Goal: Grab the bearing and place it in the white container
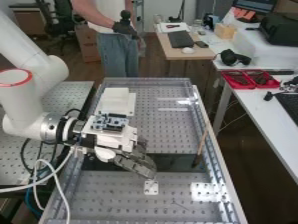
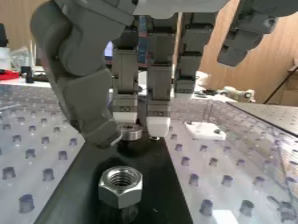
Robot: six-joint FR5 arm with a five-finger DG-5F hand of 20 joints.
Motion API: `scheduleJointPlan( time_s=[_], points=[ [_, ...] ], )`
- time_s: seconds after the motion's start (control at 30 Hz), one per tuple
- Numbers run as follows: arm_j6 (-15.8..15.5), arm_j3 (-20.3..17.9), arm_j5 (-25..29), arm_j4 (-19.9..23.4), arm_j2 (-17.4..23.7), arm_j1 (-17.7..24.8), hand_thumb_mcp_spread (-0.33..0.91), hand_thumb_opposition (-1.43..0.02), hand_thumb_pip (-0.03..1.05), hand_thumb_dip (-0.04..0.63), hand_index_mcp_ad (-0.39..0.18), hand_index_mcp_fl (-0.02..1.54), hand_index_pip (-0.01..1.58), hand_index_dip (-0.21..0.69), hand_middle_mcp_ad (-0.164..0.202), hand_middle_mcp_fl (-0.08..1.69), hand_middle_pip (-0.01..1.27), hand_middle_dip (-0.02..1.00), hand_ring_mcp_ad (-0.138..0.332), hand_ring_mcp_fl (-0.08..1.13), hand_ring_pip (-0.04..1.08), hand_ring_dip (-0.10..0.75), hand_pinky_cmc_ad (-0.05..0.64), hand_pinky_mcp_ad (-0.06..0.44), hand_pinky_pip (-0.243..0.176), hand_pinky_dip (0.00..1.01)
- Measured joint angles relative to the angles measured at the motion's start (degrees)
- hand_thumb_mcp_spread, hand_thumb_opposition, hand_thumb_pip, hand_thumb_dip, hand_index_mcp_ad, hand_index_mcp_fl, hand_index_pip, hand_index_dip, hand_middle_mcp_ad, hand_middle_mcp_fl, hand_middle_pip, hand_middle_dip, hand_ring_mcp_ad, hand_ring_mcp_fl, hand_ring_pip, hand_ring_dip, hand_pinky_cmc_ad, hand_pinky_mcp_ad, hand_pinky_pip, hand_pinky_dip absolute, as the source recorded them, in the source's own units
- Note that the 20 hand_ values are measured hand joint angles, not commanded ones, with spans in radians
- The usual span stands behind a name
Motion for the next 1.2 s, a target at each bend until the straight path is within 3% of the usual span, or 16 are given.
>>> scheduleJointPlan(
  time_s=[1.2],
  points=[
    [0.1,0.1,0.8,-0.3,-0.5,-0.1,0.58,-0.82,0.55,0.3,-0.087,0.26,1.3,0.073,0.037,0.54,0.79,0.76,0.047,0.27,0.27,0.606,0.302,0.227,-0.075,0.17]
  ],
)
